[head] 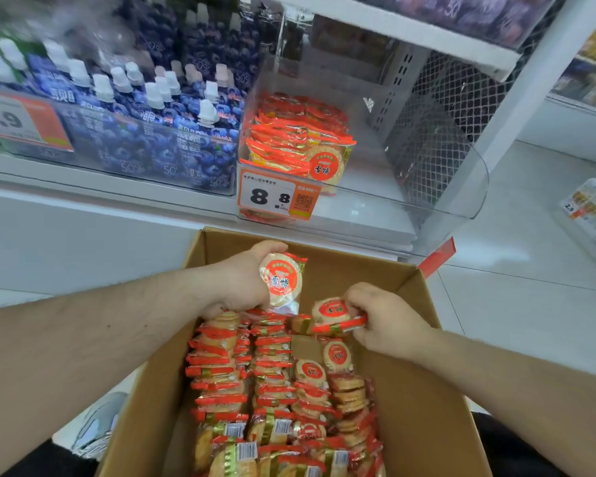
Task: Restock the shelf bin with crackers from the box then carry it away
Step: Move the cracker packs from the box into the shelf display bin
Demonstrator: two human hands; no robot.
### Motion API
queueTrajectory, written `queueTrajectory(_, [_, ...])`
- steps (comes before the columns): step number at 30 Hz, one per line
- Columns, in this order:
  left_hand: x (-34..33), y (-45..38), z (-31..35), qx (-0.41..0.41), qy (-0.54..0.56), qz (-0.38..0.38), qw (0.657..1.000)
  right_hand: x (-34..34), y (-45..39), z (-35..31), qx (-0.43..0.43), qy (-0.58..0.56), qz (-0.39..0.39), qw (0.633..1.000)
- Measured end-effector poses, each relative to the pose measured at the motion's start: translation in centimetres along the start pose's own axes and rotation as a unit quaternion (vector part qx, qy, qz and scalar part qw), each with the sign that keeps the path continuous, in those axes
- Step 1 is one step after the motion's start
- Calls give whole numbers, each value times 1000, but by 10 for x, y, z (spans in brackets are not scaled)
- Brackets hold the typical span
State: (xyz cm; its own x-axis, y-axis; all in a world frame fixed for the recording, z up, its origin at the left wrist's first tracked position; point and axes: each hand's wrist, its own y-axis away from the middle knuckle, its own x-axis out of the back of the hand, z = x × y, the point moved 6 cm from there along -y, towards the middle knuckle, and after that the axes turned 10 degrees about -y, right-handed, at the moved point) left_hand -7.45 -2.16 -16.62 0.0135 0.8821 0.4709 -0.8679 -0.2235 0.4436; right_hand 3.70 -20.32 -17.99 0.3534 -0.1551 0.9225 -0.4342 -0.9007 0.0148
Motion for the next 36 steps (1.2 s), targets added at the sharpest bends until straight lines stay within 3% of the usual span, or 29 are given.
queueTrajectory(5, [14, 10, 15, -53, 28, 37, 998, 62, 28, -32, 147, 19, 240, 959])
queueTrajectory(10, [8, 25, 31, -96, 100, 44, 989, 73, 32, -47, 176, -16, 344, 922])
queueTrajectory(18, [-7, 36, 48, -155, 177, -13, 972, 79, 36, -70, 195, -59, 369, 907])
queueTrajectory(26, [-7, 45, 61, -158, 234, -41, 958, 69, 30, -91, 201, -59, 257, 943])
queueTrajectory(30, [2, 42, 60, -182, 183, 19, 966, 79, 26, -92, 171, -116, 257, 944])
queueTrajectory(33, [8, 49, 69, -242, 78, 56, 966, 94, 19, -82, 85, -177, 297, 934])
queueTrajectory(36, [13, 58, 77, -273, -58, 81, 957, 98, 11, -74, -7, -213, 238, 948])
